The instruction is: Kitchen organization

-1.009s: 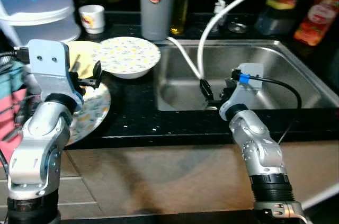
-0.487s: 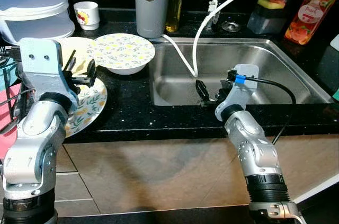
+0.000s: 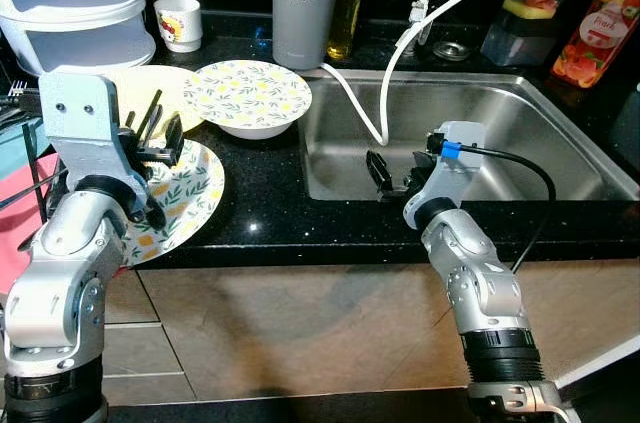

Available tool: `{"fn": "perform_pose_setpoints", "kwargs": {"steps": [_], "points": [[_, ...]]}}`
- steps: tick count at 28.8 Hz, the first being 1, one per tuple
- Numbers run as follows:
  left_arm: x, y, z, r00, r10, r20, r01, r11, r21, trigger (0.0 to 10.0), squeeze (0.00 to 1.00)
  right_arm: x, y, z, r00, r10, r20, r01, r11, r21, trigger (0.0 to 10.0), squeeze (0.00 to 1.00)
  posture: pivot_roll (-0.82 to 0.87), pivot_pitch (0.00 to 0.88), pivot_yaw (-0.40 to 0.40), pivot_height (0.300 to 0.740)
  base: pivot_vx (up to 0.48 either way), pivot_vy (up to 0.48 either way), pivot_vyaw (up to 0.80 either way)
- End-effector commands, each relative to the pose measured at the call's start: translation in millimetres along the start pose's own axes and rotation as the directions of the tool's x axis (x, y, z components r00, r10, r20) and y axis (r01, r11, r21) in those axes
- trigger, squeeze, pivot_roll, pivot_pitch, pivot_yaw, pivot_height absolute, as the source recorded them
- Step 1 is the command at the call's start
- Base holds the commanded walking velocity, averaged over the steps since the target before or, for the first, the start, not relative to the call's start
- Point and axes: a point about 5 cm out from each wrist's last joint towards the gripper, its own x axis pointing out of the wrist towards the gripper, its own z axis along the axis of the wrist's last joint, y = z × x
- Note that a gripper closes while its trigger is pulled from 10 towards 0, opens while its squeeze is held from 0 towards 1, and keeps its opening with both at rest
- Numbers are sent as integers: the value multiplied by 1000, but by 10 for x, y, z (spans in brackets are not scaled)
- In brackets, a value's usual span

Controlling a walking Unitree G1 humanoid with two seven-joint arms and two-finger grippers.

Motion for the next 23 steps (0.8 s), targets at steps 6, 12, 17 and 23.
{"fn": "perform_pose_setpoints", "kwargs": {"steps": [6, 12, 17, 23], "points": [[-16, -7, 62, 1000, -9, 21, 9, 1000, 18, 10000, 0, -19, 1, -12, 1000, -1, -8, 1, 1000, 18, 10000, 0, 125, 115, -53, 740, 0, 0, 0], [-25, -24, 76, 1000, -19, 25, 18, 1000, 26, 10000, 0, -35, -3, -17, 1000, -3, -8, 3, 1000, 18, 10000, 0, 125, 120, -50, 740, 0, 0, 0], [-23, -39, 79, 999, -26, 26, 25, 999, 28, 10000, 0, -45, -23, -11, 1000, -16, -6, 16, 1000, 7, 10000, 0, 125, 120, -50, 740, 0, 0, 0], [-15, -48, 87, 999, -32, 27, 31, 999, 28, 10000, 0, -43, -48, 6, 1000, -28, -1, 28, 1000, 11, 10000, 0, 121, 127, -49, 740, 0, 0, 759]]}}
